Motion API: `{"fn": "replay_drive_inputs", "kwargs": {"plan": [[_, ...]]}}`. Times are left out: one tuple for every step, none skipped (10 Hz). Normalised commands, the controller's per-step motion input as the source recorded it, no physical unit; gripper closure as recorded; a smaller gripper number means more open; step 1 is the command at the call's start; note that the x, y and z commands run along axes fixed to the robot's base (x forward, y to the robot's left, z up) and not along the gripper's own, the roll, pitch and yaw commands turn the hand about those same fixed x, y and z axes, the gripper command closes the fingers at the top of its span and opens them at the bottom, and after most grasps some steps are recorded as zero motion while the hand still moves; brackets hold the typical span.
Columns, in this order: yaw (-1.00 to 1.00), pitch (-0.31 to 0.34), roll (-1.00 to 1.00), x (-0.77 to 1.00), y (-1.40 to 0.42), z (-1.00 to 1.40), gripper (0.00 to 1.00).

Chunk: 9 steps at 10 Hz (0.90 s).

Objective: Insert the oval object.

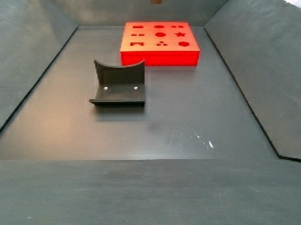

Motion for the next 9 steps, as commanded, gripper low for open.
{"fn": "replay_drive_inputs", "kwargs": {"plan": [[0.00, 0.000, -0.02, 0.00, 0.00, -0.13, 1.00], [0.00, -0.047, -0.07, 0.00, -0.05, -0.17, 1.00], [0.00, -0.031, -0.05, 0.00, -0.19, -0.15, 1.00], [0.00, -0.019, 0.00, -0.02, -0.36, -0.09, 1.00], [0.00, -0.033, 0.00, 0.00, -0.46, -0.11, 1.00], [0.00, -0.043, 0.00, 0.00, -0.44, -0.25, 1.00], [0.00, -0.069, -0.01, 0.00, -0.51, -0.31, 1.00], [0.00, -0.096, -0.06, 0.00, -0.30, -0.40, 1.00], [-0.20, -0.091, -0.11, -0.15, -0.08, -0.50, 1.00]]}}
